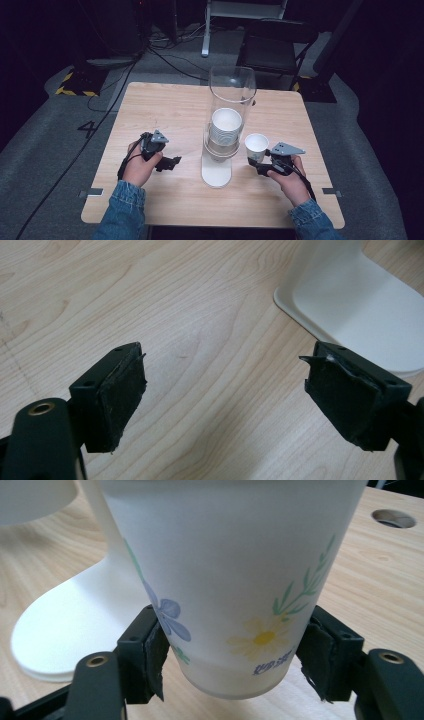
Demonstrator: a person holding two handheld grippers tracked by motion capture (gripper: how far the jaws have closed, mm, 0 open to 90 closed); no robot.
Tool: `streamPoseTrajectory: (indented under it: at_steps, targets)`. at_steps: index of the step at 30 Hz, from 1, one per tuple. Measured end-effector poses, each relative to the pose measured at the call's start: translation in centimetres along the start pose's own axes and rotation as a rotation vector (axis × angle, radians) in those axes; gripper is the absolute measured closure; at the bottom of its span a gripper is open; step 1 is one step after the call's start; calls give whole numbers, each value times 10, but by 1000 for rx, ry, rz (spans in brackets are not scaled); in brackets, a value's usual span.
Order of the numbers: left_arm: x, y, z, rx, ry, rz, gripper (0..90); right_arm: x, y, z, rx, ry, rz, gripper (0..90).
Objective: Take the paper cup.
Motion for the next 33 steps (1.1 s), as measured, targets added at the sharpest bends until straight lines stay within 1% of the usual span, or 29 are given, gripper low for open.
streamPoseTrajectory:
  at_steps: [1,2,3,4,5,6,8,9,11,12,13,14,16,17,18,19,20,21,22,24,25,26,27,29,31,33]
  targets:
    - [-2,1,0,0,12,3,163,0,0,1,-1,-1,1,345]
    - [-3,1,0,-7,7,-1,163,2,0,4,-5,-6,4,345]
    - [-4,2,0,1,10,1,163,2,1,6,-9,-9,7,345]
    - [-5,2,0,-4,8,0,163,3,1,8,-12,-13,9,345]
    - [-6,3,-1,6,8,0,163,4,1,10,-16,-17,11,345]
    - [-7,4,-2,2,9,-6,164,4,1,11,-18,-21,12,345]
    - [-10,4,-2,3,20,-3,163,6,2,16,-27,-28,23,344]
    - [-11,5,-3,10,10,-4,163,7,1,18,-32,-33,30,344]
    - [-13,6,-3,5,23,-5,163,7,1,24,-42,-46,31,344]
    - [-14,6,-4,12,27,-3,163,7,-1,30,-56,-51,34,344]
    - [-14,7,-4,9,27,-4,163,6,-2,32,-56,-57,33,344]
    - [-15,7,-5,16,27,0,163,6,-2,32,-56,-57,33,344]
    - [-17,8,-5,20,24,-5,163,6,-4,39,-71,-77,34,345]
    - [-18,8,-4,13,30,-7,163,6,-6,43,-78,-88,36,344]
    - [-19,9,-6,24,20,-9,163,5,-8,45,-79,-98,36,345]
    - [-20,9,-5,19,33,-6,163,5,-11,47,-79,-108,38,344]
    - [-20,9,-5,20,30,-5,163,5,-13,49,-79,-111,39,344]
    - [-21,9,-5,15,29,-8,163,5,-15,51,-80,-117,37,345]
    - [-22,9,-6,21,31,-11,163,4,-17,53,-83,-113,33,344]
    - [-23,9,-6,18,41,-6,163,1,-23,60,-105,-115,17,343]
    - [-23,10,-7,26,42,-6,163,1,-23,60,-105,-115,17,343]
    - [-24,10,-6,21,44,-5,163,-1,-25,63,-118,-112,10,343]
    - [-25,10,-7,23,34,-9,163,-2,-27,66,-126,-110,2,343]
    - [-26,11,-7,29,41,-10,163,-4,-30,68,-126,-117,-7,343]
    - [-27,11,-8,31,35,-11,163,-6,-32,69,-122,-121,-15,342]
    - [-28,11,-8,28,38,-12,163,-8,-35,70,-116,-121,-24,341]
Point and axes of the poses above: each handheld gripper's, and its own axes: y roughly backward along the jaws, x roughly out of its top, z roughly to its right, the point moved 10 cm from there along -y, roughly forward along the jaws, and after that the axes turned 12 degrees about -z, right-handed, at the moved point
